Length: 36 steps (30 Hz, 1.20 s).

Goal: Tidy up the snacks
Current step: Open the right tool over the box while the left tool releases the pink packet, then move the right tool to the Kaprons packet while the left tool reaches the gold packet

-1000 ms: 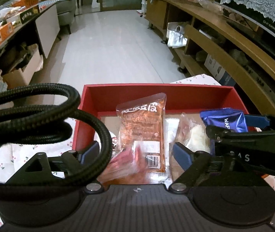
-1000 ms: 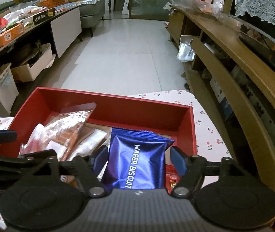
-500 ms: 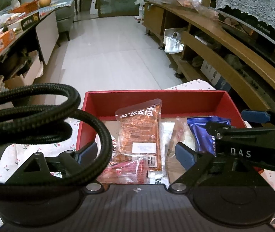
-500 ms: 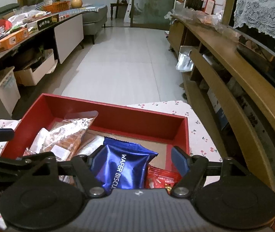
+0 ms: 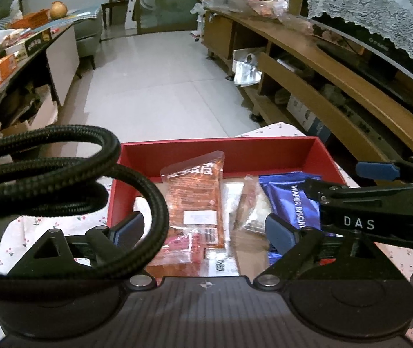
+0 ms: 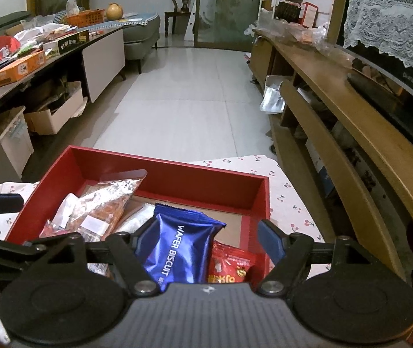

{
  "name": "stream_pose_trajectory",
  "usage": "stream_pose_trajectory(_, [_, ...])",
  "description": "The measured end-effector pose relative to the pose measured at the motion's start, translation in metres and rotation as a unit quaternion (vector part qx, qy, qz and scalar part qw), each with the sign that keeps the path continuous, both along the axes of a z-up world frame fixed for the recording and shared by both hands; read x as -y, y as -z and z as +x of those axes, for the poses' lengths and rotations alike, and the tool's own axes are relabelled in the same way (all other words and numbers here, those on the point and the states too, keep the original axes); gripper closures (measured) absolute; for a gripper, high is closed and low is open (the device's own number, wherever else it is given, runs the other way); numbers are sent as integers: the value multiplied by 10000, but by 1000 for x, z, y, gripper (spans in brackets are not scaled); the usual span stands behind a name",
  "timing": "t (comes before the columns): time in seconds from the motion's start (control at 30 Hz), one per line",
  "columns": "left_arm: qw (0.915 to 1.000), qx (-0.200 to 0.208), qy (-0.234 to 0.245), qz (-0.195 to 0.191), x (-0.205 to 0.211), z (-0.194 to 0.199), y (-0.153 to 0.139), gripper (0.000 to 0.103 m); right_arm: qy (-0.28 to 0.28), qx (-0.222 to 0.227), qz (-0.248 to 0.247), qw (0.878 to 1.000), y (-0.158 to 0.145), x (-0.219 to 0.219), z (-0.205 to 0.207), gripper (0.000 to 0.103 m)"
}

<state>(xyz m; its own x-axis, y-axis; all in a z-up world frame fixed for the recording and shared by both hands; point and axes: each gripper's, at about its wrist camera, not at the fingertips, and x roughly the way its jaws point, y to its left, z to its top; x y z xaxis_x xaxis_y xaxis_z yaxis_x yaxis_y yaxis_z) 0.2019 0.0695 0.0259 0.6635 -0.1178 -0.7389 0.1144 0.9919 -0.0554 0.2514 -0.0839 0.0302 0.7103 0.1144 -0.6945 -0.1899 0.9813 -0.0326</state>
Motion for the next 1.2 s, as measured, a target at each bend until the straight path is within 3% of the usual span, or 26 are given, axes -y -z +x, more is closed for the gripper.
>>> stream_pose_trajectory(0.27, [9990, -69, 448, 9, 20, -17, 2, 8, 109, -58, -31, 9999, -4, 24, -24, 2])
stream_pose_trajectory(0.53, [9935, -361, 1077, 54, 55, -34, 18, 7, 274, -376, -23, 9989, 3, 60, -53, 1])
stream_pose_trajectory(0.7, [9917, -589, 1145, -24, 56, -39, 27, 7, 116, -715, 67, 9974, 15, 70, -62, 1])
stream_pose_trajectory(0.83, [9915, -730, 1071, -79, 45, -44, 32, 7, -295, -1052, 23, 9940, 32, 64, -63, 0])
stream_pose_trajectory(0.97, [9917, -840, 972, -39, 33, -48, 36, 6, -1043, -1174, -86, 9876, 43, 50, -64, 0])
stream_pose_trajectory(1.2, [9907, -975, 941, -113, 23, -51, 42, 6, -2277, -1420, -598, 9615, 68, 23, -54, 0])
